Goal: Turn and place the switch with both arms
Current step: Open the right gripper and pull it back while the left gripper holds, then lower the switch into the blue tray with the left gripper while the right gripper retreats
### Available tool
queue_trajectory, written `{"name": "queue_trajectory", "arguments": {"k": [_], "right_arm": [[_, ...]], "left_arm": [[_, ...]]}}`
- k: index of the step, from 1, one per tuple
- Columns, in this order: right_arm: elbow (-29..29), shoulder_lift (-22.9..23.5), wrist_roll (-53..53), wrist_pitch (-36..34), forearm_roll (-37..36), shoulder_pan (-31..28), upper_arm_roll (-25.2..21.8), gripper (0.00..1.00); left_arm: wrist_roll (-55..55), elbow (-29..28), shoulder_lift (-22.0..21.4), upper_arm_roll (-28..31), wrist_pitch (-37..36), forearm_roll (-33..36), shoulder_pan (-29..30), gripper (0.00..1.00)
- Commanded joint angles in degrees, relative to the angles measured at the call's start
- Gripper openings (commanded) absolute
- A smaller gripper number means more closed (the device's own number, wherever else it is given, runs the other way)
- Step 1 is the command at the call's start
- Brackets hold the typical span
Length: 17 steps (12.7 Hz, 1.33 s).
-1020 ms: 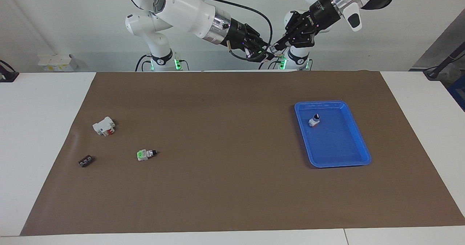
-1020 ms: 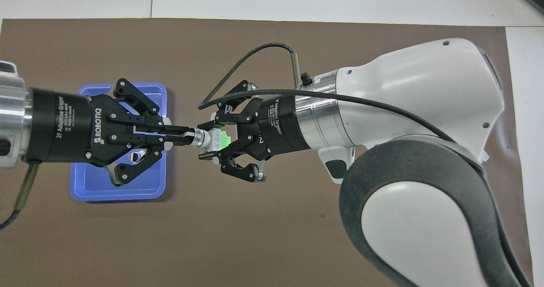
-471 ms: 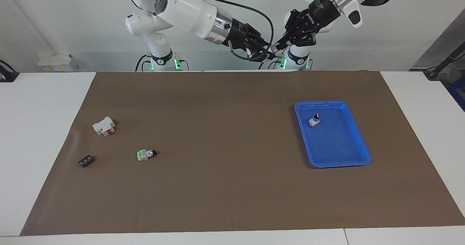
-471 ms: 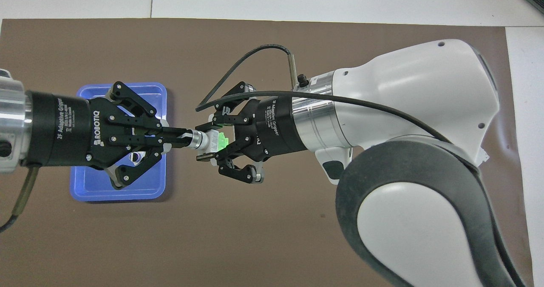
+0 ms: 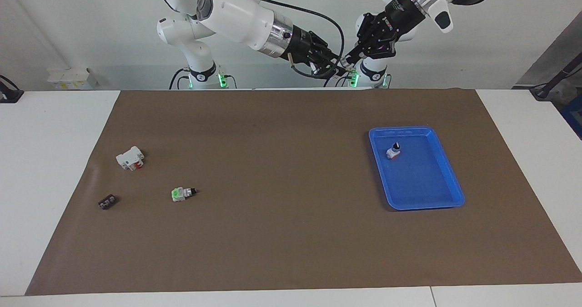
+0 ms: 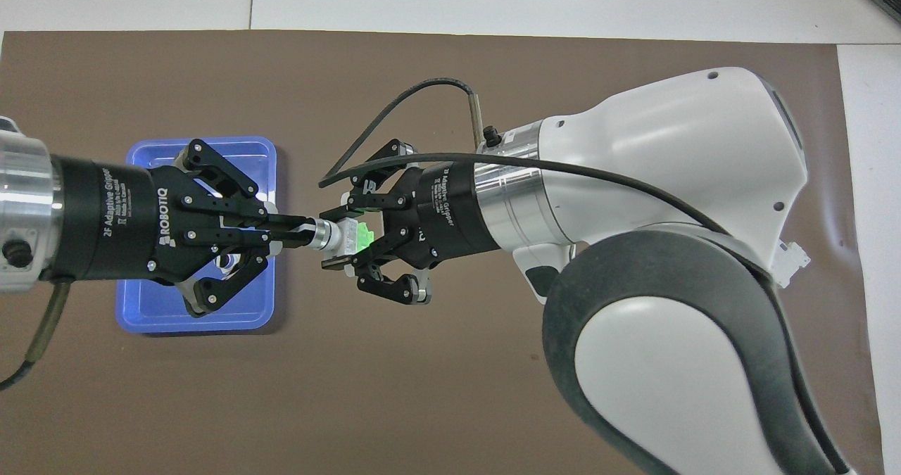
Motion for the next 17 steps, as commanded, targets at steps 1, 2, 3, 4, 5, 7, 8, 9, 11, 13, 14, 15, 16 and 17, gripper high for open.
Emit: {"name": "queue_trajectory", "arguments": {"k": [1,2,3,4,5,7,8,9,11,13,14,15,16,17], "right_arm": [[-1.48,-0.11,1.42,-1.17,-1.57,-1.10,-0.32,0.00],[-1.48,-0.11,1.42,-1.26,-1.57,-1.10,-0.40,0.00],[-1.48,-0.11,1.42,-1.35,-1.57,-1.10,-0.40,0.00],[-1.56,-0.20,1.42,-1.35,-1.57,-1.10,-0.40,0.00],[-1.57,-0.20,1.51,-1.35,-1.57,-1.10,-0.40,0.00],[-1.57,-0.38,1.42,-1.44,-1.83,-1.10,-0.49,0.81],[-1.48,-0.55,1.07,-2.39,-3.57,-1.10,-0.49,1.00],[-1.39,-1.16,0.90,-3.36,-4.98,-1.62,-0.49,1.00],[-1.48,-2.31,-0.15,-6.69,-5.26,-3.90,-0.49,1.00],[-1.48,-3.80,-4.01,-10.73,-5.35,-7.14,-0.49,1.00],[-1.39,-4.24,-5.68,-12.49,-5.43,-8.55,-0.58,1.00],[-1.39,-5.03,-7.35,-13.82,-6.22,-10.05,-0.58,1.00],[-1.13,-5.56,-8.76,-14.96,-7.88,-11.11,-0.49,1.00],[-0.78,-6.26,-10.86,-16.19,-10.68,-11.81,-0.49,1.00]], "left_arm": [[-1.17,1.73,-1.41,1.93,-1.64,3.30,0.47,0.00],[-1.17,1.73,-1.32,1.93,-1.64,3.30,0.47,0.00],[-1.25,1.73,-1.32,1.93,-1.56,3.30,0.39,0.00],[-1.25,1.73,-1.32,1.67,-1.73,3.30,0.39,0.00],[-1.34,1.73,-1.41,1.49,-1.91,3.30,0.30,0.00],[-1.25,1.90,-1.32,1.49,-2.61,3.39,0.39,0.00],[-1.17,1.73,-1.41,1.58,-2.70,3.39,0.39,0.00],[-1.08,1.73,-1.41,1.58,-2.61,3.39,0.39,0.00],[-0.56,1.38,-1.58,1.75,-2.61,3.91,0.47,0.00],[3.56,-1.16,-3.15,1.67,-2.35,6.54,0.47,0.00],[6.28,-3.26,-4.21,1.67,-1.82,7.51,0.39,0.00],[10.13,-5.72,-5.44,1.67,-1.30,9.26,0.39,0.00],[13.65,-8.44,-6.41,1.67,0.19,10.93,0.47,0.00],[16.65,-11.69,-7.29,1.58,2.73,12.77,0.30,0.00]]}}
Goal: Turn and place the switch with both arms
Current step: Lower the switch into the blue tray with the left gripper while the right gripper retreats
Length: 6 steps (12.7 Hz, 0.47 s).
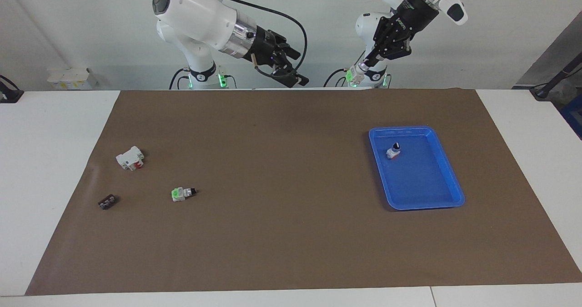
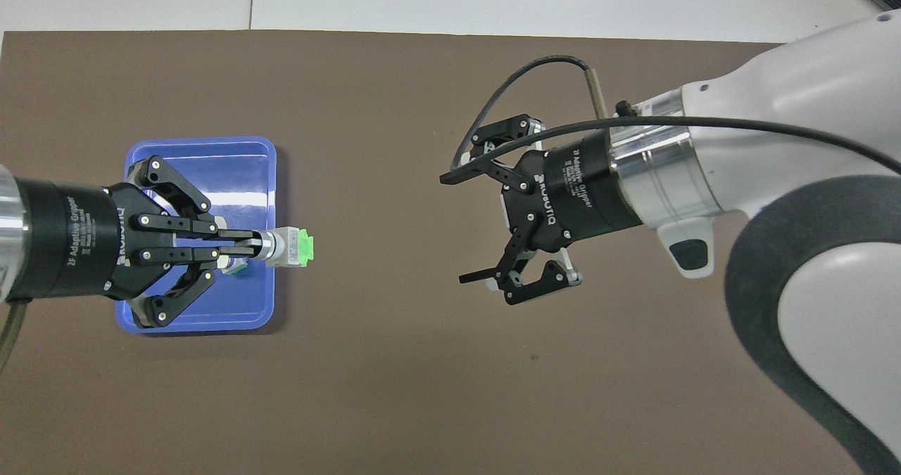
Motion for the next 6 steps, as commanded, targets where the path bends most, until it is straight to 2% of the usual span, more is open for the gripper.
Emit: {"name": "queue_trajectory", "arguments": {"k": [1,3,5,6], "right_arm": [[-0.22,-2.85,-6.56,-2.78,-7.03,-2.02,0.48,1.00],[-0.65,-4.70,-14.02,-3.14,-14.93,-2.03,0.48,1.00],[-0.83,-5.14,-23.25,-3.14,-24.51,-2.11,0.48,1.00],[-1.18,-5.23,-28.60,-3.14,-28.73,-2.72,0.48,1.00]], "left_arm": [[9.18,-10.69,-4.75,-0.11,6.47,5.31,-0.07,0.00],[22.76,-15.62,-4.84,0.33,8.67,8.83,0.89,0.00],[36.13,-21.07,-5.54,0.33,13.75,9.81,3.87,0.00],[42.46,-22.05,-5.46,0.33,15.35,10.25,6.50,0.00]]}}
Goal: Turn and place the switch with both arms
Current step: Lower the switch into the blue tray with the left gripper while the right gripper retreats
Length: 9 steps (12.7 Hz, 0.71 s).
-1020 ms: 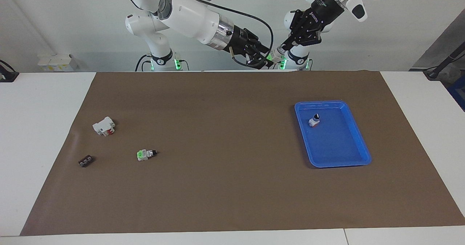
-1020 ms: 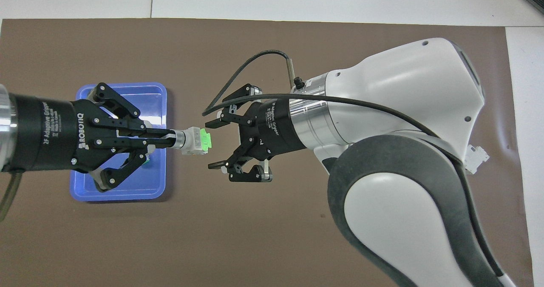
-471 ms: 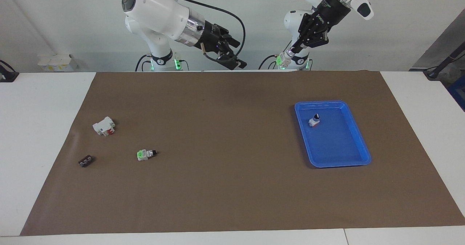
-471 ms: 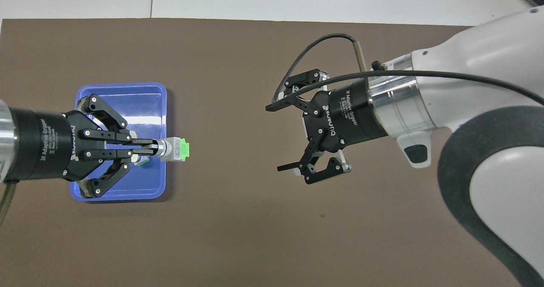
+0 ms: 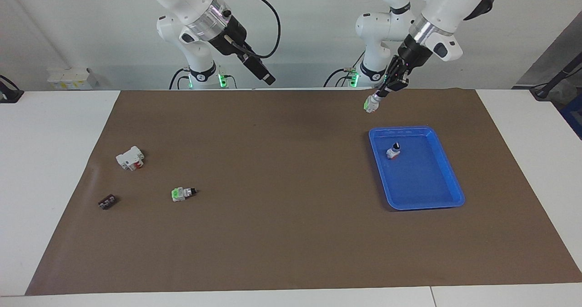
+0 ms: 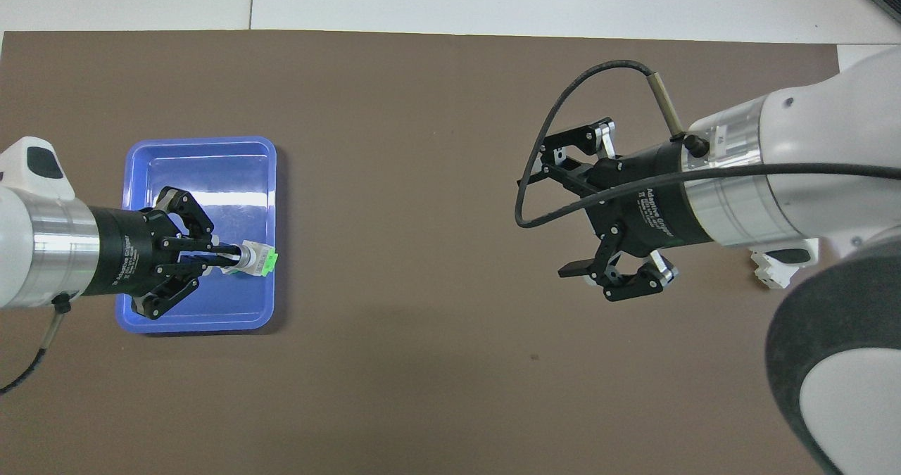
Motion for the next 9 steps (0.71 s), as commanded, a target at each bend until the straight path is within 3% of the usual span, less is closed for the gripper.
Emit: {"name": "queue_trajectory", "arguments": {"k": [1,4,6,9], "right_arm": [[-2.22,-1.43,-14.30,-0.40,-8.63,-2.97,0.46,1.00],[-6.61,-3.63,-35.04,-0.41,-15.13,-8.33,0.45,1.00],[-7.24,-3.72,-45.34,-0.23,-19.26,-10.89,0.46,1.00],[-6.89,-3.37,-53.20,0.65,-23.06,-12.74,0.46,1.00]], "left_arm": [[15.51,-5.47,-2.31,-0.28,4.07,1.52,5.90,0.00],[26.26,-8.27,-0.02,-0.28,6.96,8.45,6.80,0.00],[31.71,-9.16,2.79,-0.28,9.51,8.55,8.64,0.00],[38.75,-9.34,5.69,-0.28,10.66,8.55,11.28,0.00]]}}
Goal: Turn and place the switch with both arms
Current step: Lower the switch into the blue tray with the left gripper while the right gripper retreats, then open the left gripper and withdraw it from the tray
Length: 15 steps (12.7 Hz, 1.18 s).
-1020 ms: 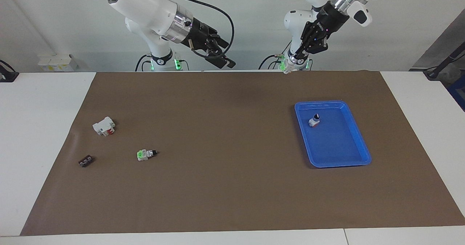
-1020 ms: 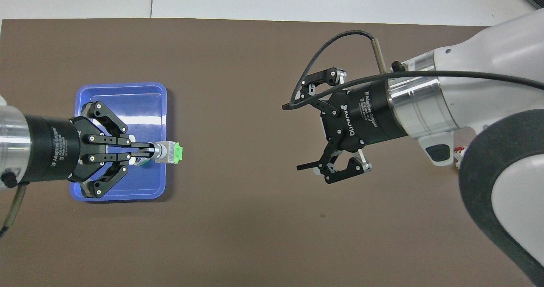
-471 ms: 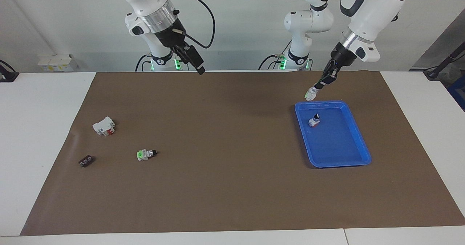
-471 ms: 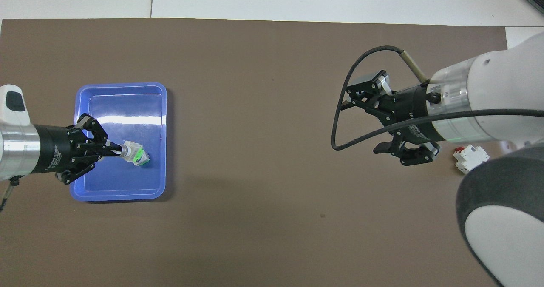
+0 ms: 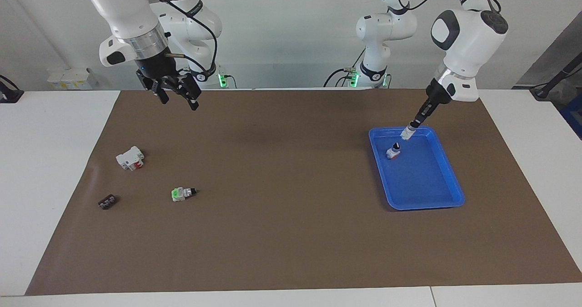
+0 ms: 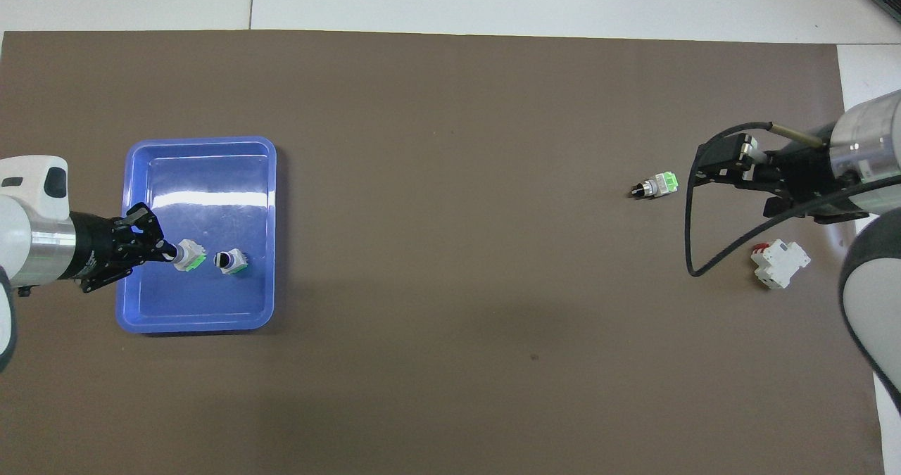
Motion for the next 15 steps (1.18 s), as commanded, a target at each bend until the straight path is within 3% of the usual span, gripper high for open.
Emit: {"name": "queue_trajectory", "arguments": {"k": [1,9,13,14,15], "right_arm": [[-1.36,-1.19,-4.34,1.24,-2.44,-1.47,0.73,1.00],[-0.21,-1.01,-9.63,-2.09,-2.97,-4.02,0.82,1.00],[-2.06,-1.98,-13.21,-3.42,-2.97,-5.61,0.38,1.00],[-2.06,-1.89,-14.19,-3.07,-3.05,-1.77,-3.80,1.00],[-1.97,-1.54,-14.81,-2.81,-3.14,2.44,-9.06,1.00]], "left_arm": [[5.69,-1.21,0.89,-0.55,1.83,0.96,2.01,0.00],[17.72,-8.07,0.89,-0.64,3.23,0.96,2.72,0.00],[19.85,-10.27,2.91,-0.64,9.29,0.96,2.37,0.00],[21.95,-10.01,3.09,-0.64,10.00,0.96,2.28,0.05],[24.75,-9.75,3.18,-0.64,10.18,0.96,2.19,0.26]]}}
